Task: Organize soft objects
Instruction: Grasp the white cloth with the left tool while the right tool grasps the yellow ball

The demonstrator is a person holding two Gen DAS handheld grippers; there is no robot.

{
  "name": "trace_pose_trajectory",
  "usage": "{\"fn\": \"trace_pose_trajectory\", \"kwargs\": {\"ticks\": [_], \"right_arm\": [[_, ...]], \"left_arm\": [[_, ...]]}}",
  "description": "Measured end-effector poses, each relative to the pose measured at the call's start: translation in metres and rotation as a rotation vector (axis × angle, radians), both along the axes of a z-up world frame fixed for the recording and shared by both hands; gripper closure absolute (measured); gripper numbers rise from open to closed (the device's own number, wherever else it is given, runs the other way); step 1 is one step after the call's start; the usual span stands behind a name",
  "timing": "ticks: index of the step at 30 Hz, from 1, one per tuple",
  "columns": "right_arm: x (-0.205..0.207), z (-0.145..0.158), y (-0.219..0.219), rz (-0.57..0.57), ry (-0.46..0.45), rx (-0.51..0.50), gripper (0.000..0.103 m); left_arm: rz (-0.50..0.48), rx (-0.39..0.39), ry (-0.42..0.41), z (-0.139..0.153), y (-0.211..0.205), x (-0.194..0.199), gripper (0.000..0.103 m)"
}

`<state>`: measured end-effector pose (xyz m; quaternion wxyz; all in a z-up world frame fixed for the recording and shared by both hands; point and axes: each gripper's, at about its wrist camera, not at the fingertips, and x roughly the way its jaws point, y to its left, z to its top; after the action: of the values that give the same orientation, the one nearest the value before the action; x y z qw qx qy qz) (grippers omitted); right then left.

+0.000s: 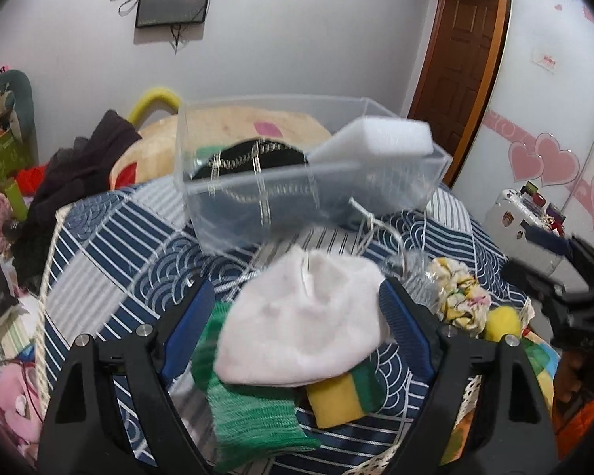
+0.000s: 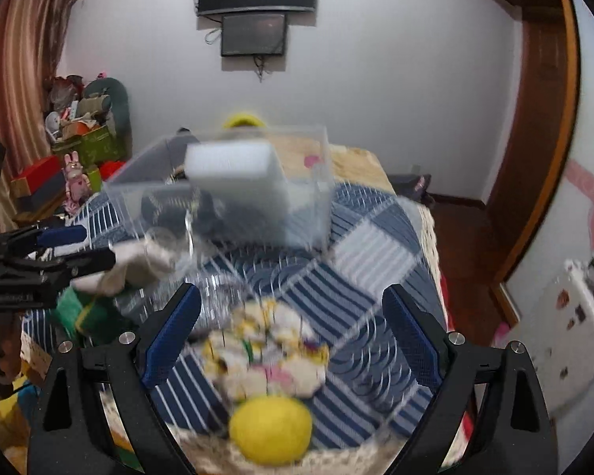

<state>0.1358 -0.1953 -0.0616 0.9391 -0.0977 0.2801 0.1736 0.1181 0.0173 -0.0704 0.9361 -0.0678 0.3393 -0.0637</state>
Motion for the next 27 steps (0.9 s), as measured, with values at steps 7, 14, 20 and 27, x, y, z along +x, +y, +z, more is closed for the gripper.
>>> {"fn": "trace_pose_trajectory", "kwargs": {"ticks": [7,14,20,27], "right_arm": [[-0.013,-0.026,-0.013,-0.029,0.083,-0.004,0.024],[-0.023,-0.041,-0.019,0.008,0.149,0.004,0.055],[-0.026,-0.039,-0.018,0.018,0.148,0.023,0.064],[-0.021,-0.015,-0.021,0.007,0.065,0.067,0.064]], "left_arm": [[-0.021,-0.031,0.020,-0.015,-0.001,0.003,0.047],[-0.028,-0.011,-0.010,-0.018,-0.007,-0.005,0.074],[-0.028,0.010,-0.039,-0.009,-0.007,-0.014,0.093],[-0.009,-0.006,-0.085,0.009,0.001,-0.021,0.094]]}}
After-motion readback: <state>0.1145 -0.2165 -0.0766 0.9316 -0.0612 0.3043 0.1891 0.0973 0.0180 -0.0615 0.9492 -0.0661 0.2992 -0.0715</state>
